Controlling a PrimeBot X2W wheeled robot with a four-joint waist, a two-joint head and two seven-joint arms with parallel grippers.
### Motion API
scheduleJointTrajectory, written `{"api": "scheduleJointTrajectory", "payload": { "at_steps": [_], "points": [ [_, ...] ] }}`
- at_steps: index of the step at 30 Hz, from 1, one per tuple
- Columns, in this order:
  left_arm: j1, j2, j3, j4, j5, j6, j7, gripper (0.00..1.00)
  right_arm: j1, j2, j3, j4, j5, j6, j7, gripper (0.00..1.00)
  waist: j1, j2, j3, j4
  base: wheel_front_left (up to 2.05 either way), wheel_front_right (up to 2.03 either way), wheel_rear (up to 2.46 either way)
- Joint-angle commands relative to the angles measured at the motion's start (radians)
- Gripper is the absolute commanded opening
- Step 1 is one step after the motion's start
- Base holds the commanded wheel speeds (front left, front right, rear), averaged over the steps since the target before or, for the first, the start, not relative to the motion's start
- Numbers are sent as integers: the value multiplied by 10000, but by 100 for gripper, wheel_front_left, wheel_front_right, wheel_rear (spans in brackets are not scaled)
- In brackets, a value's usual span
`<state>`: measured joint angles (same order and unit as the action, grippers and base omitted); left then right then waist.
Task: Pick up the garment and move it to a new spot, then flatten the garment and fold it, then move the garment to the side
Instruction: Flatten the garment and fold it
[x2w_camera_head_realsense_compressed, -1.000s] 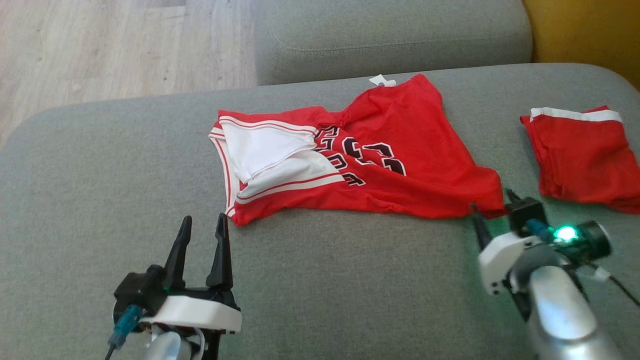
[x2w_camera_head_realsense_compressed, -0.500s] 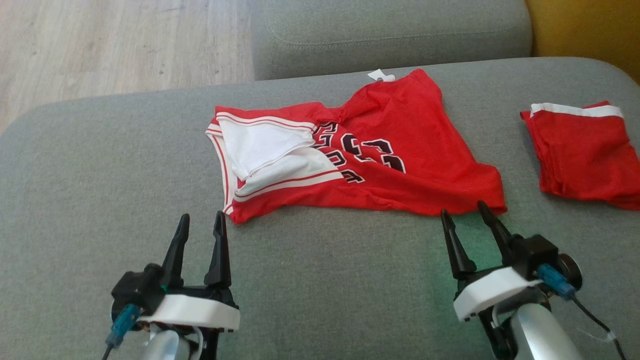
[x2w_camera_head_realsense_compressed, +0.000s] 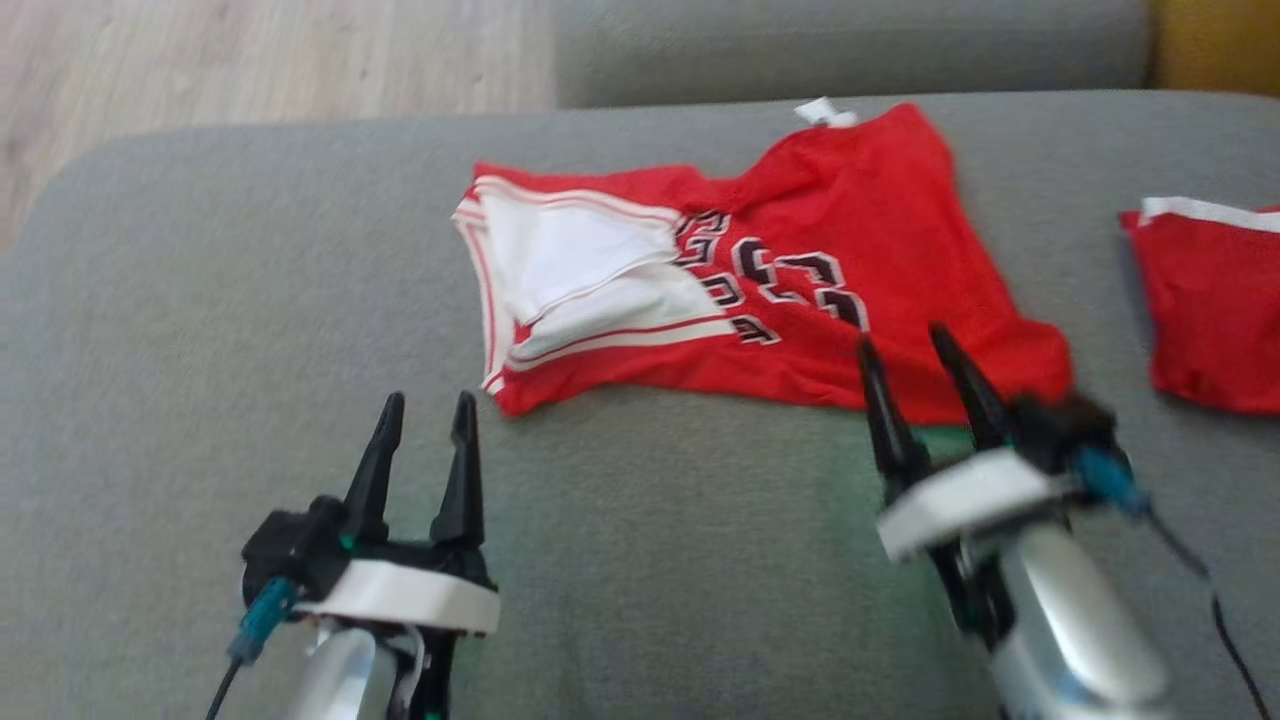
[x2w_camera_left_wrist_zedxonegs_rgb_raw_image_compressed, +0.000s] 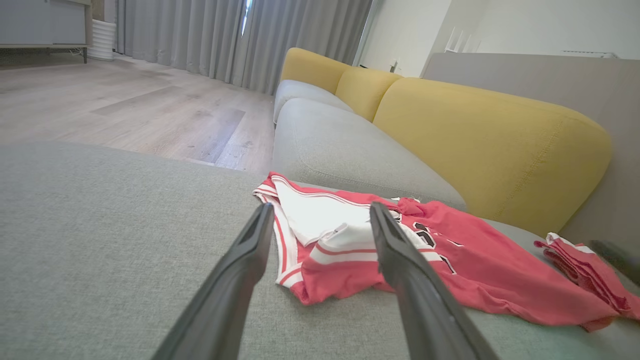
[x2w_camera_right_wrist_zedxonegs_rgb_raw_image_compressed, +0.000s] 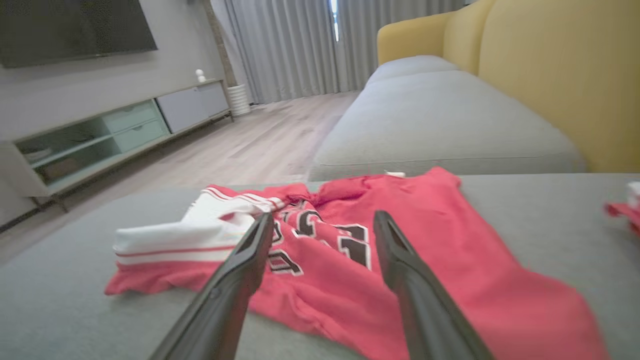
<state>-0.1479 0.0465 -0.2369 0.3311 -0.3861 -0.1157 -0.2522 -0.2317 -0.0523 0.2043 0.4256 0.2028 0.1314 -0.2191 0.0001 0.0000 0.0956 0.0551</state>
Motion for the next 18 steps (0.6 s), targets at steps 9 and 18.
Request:
{"api": "scheduleJointTrajectory", "payload": {
  "at_steps": [9,18],
  "points": [
    [-1027,37,-631,-185,-468,106,-95,100,-3160,-311,1573,1588,2268,-7,2069,100,-1,0,964,1472,0,0,0],
    [-1238,37,-1095,-130,-783,288,-95,100,-4280,-958,2909,3187,3248,-7,2387,100,-1,0,1192,2249,0,0,0]
  ]
}}
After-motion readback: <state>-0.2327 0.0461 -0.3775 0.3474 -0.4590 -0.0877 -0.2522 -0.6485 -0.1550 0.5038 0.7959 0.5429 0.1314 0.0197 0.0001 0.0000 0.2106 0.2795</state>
